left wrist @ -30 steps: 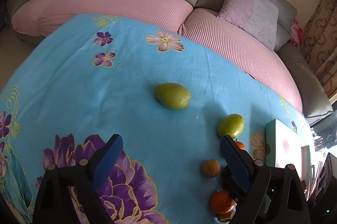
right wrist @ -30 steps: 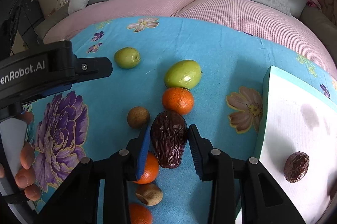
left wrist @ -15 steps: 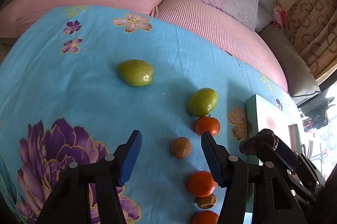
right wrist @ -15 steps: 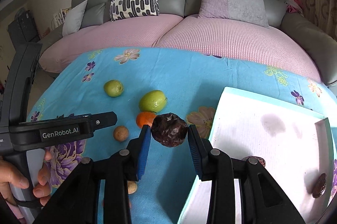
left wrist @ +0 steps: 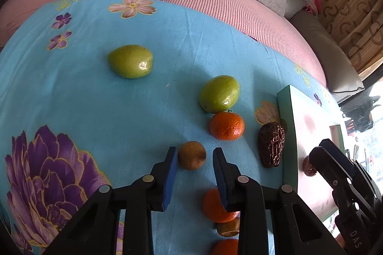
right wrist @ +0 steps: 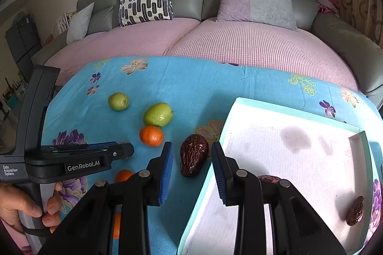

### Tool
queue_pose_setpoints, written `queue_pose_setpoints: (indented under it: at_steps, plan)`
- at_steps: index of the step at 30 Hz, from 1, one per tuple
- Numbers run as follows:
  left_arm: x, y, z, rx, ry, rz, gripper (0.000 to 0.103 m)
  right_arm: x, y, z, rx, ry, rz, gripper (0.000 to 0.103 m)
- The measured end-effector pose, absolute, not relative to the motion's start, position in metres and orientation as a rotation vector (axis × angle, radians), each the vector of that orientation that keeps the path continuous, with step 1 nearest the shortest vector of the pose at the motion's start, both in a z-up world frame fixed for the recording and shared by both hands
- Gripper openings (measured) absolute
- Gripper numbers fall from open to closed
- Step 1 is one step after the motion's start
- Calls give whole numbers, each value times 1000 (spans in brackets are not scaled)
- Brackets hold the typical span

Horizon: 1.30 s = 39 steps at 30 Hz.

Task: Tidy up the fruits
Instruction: 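Grasp a dark red date with the right gripper while the left gripper grasps a small brown fruit, then carry the date and the brown fruit over the white tray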

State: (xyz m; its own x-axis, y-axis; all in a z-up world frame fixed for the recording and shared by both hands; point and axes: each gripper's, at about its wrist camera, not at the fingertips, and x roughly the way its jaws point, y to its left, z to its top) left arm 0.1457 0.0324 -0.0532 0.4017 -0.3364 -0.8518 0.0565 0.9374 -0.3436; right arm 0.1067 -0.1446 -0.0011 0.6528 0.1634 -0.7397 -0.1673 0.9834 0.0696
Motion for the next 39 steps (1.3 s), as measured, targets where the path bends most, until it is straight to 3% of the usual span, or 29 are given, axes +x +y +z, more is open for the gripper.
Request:
queue_pose_setpoints:
  at_steps: [22, 39]
  plan:
    - [146, 66, -41, -362, 1087, -178, 25, 144, -105, -45, -222, 964, 60, 34]
    - [145, 78, -39, -408, 1080, -166, 25, 145, -80, -63, -437, 942, -2, 37]
